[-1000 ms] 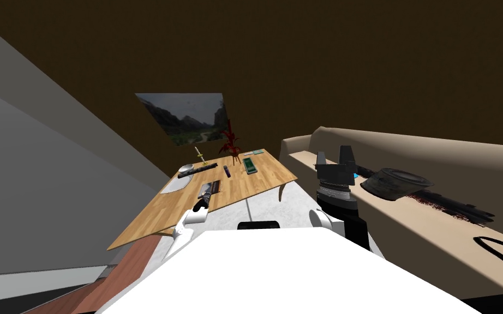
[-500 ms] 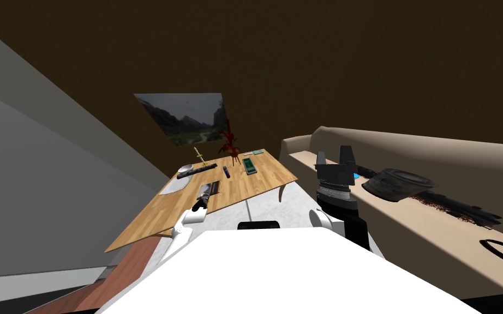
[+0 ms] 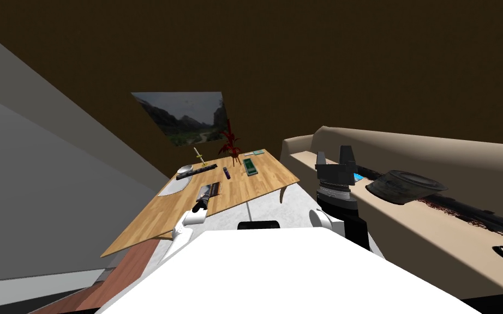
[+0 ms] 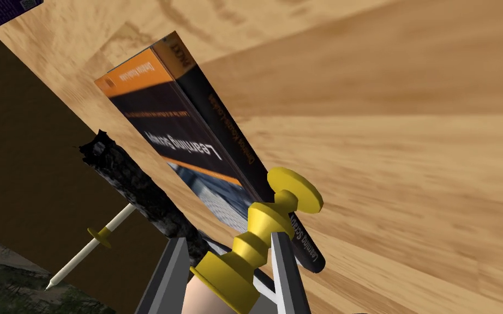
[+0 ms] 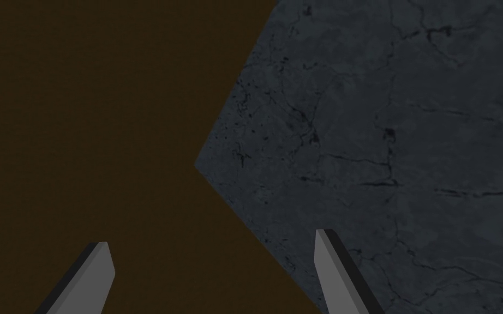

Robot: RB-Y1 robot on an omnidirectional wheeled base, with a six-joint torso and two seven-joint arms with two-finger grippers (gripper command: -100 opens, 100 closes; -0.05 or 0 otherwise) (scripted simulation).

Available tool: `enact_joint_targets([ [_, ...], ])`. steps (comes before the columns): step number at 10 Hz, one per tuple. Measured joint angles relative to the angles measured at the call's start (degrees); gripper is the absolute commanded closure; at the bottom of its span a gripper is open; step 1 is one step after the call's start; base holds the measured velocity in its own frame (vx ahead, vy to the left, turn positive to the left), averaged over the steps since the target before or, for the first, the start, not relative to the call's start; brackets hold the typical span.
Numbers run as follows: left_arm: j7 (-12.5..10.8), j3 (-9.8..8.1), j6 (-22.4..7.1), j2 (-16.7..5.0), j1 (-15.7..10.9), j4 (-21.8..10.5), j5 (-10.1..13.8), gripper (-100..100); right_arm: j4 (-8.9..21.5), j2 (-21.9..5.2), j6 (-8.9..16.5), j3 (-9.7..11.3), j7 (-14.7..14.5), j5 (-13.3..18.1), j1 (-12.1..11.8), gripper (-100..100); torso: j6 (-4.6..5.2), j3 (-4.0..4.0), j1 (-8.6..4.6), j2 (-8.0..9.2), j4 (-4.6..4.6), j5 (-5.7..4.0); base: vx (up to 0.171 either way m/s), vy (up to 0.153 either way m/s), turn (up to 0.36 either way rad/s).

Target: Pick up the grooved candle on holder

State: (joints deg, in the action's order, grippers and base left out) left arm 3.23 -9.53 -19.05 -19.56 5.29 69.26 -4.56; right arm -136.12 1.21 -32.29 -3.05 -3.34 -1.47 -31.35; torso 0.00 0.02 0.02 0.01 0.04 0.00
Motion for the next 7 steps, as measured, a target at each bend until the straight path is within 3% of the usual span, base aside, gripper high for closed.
enact_joint_targets([
  [2,0.0,-0.01,0.0,0.0,0.0,0.0,0.0,100,0.0,0.0,0.0,0.0,0.0,0.0,0.0,0,0.0,0.03,0.01,0.06,0.0,0.0,0.0,0.0,0.0],
  [3,0.0,-0.02,0.0,0.0,0.0,0.0,0.0,0,0.0,0.0,0.0,0.0,0.0,0.0,0.0,0,0.0,0.04,0.01,0.07,0.01,0.0,0.0,0.0,0.0],
  [4,0.0,-0.01,0.0,0.0,0.0,0.0,0.0,100,0.0,0.0,0.0,0.0,0.0,0.0,0.0,0,0.0,0.04,0.01,0.08,0.01,0.0,-0.053,-0.021,-0.022],
  [6,-0.1,0.11,-1.8,-0.3,0.4,2.4,0.4,100,0.0,0.0,0.0,0.0,0.0,0.0,0.0,0,-0.01,0.22,-0.15,0.4,0.07,-0.03,-0.068,-0.027,-0.011],
  [7,-0.1,0.14,-2.0,-0.3,0.4,2.5,0.5,0,0.0,0.0,0.0,0.0,0.0,0.0,0.0,0,-0.01,0.18,-0.1,0.31,0.06,-0.04,-0.007,-0.004,0.002],
])
